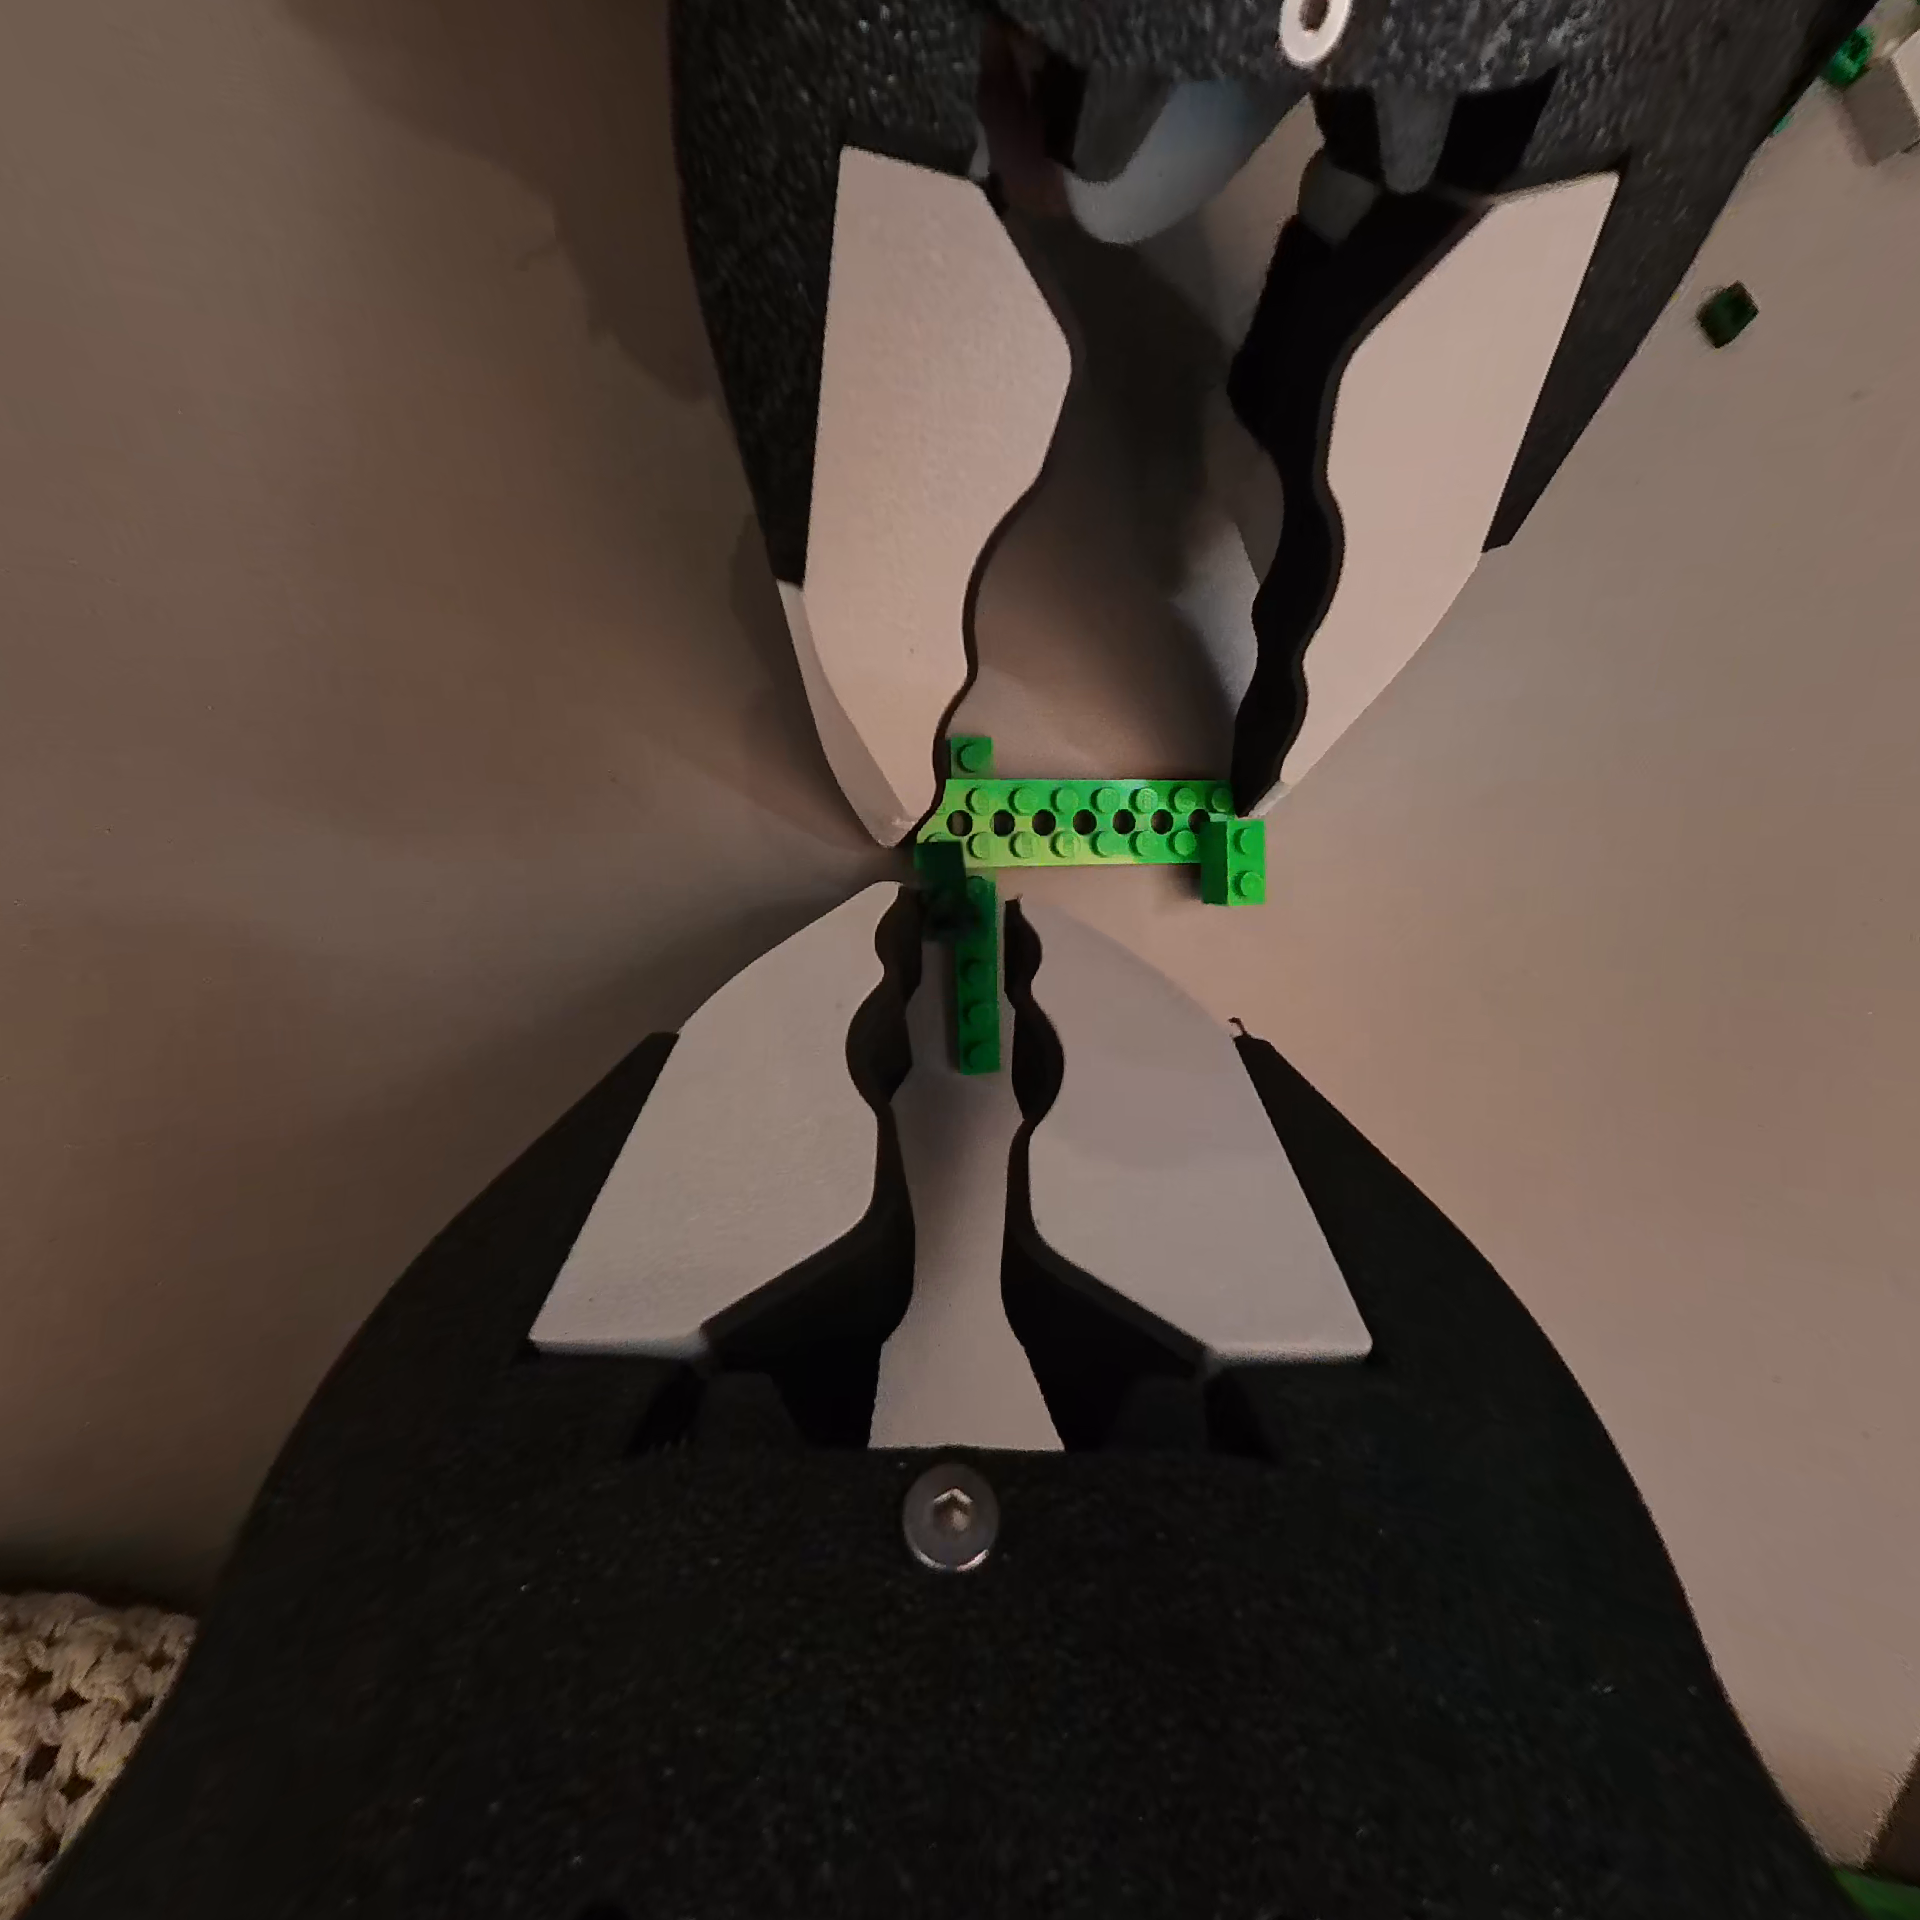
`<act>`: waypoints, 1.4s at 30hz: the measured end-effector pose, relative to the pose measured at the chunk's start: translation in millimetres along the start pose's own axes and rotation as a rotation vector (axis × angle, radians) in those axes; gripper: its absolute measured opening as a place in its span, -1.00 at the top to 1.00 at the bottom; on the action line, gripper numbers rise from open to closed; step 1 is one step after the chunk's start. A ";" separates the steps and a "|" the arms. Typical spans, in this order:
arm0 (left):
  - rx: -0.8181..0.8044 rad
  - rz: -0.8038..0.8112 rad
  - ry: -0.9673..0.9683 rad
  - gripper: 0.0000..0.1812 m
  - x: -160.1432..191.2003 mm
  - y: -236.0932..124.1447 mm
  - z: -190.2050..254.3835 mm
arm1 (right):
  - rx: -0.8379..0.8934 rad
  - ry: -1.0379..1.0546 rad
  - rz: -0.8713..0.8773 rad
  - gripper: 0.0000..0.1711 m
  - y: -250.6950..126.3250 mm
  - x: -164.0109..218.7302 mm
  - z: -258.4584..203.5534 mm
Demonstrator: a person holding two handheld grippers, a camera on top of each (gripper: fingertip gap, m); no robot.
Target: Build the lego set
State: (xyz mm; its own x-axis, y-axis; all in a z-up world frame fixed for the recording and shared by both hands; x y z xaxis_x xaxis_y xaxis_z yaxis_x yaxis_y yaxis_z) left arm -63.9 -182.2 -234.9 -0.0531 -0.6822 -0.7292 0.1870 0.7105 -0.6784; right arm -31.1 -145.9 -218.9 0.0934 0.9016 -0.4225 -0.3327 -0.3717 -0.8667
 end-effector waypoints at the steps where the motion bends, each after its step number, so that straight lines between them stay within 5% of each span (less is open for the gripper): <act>1: 0.000 0.000 0.000 0.27 0.0 0.0 0.0 | -0.001 0.005 0.013 0.83 -1.0 0.1 0.2; 14: 0.003 0.007 0.002 0.27 0.3 0.0 -0.2 | 0.134 -0.089 0.321 0.80 -11.8 13.5 -8.3; 27: 0.007 0.026 0.009 0.27 0.9 -0.1 0.4 | 0.031 -0.033 0.270 0.82 -3.5 18.2 -21.2; 30: 0.051 0.020 0.034 0.10 3.4 -1.5 7.7 | -0.030 0.027 0.259 0.85 -2.5 18.8 -21.9; 32: 0.064 0.035 0.157 0.08 2.2 -6.6 16.3 | -0.044 0.079 0.267 0.84 -3.2 19.8 -18.7; 36: -0.032 0.142 0.559 0.35 -13.1 -21.8 39.2 | -0.150 0.240 0.366 0.85 -10.7 14.6 -15.3; 42: -0.166 0.180 0.837 0.52 -22.8 -20.4 57.4 | -0.241 0.324 0.473 0.85 -23.3 4.8 -14.7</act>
State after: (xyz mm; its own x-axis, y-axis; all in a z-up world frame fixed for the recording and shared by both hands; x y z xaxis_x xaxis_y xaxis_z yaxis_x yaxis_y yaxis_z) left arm -10.2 -191.1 -199.3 -0.7523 -0.2527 -0.6084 0.1200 0.8555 -0.5036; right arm -9.1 -136.1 -204.7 0.2805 0.5281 -0.8015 -0.1900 -0.7880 -0.5857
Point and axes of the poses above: each gripper's, where its closed fingertips meet, y out along the fingers, x out of its underside, z = x × y across the jaws, the point moved 3 cm from there along -y, back along the fingers, and after that the axes turned 7 degrees about x, right-handed, at the moved point
